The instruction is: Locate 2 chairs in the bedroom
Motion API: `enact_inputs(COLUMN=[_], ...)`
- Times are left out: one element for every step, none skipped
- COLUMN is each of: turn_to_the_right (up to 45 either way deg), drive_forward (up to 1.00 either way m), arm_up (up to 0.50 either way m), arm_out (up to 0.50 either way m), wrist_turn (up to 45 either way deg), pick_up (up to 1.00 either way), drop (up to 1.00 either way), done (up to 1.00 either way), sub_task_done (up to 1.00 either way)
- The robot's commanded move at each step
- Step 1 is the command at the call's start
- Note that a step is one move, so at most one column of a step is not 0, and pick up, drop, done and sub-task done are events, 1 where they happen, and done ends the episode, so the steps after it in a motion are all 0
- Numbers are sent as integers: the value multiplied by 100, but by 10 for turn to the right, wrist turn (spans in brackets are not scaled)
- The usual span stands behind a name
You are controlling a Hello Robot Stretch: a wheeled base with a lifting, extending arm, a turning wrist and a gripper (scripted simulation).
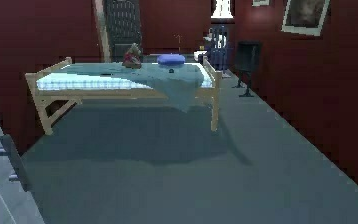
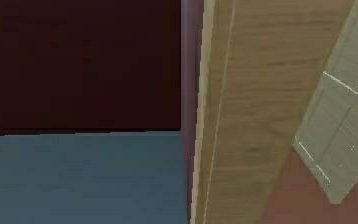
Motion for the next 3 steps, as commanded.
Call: enact_inputs(turn_to_the_right=[210, 0, 0], drive_forward=[0, 100, 100], arm_up=[0, 0, 0], arm_out=[0, 0, 0], wrist_turn=[0, 0, 0], pick_up=[0, 0, 0], drop=[0, 0, 0], done=[0, 0, 0], sub_task_done=[0, 0, 0])
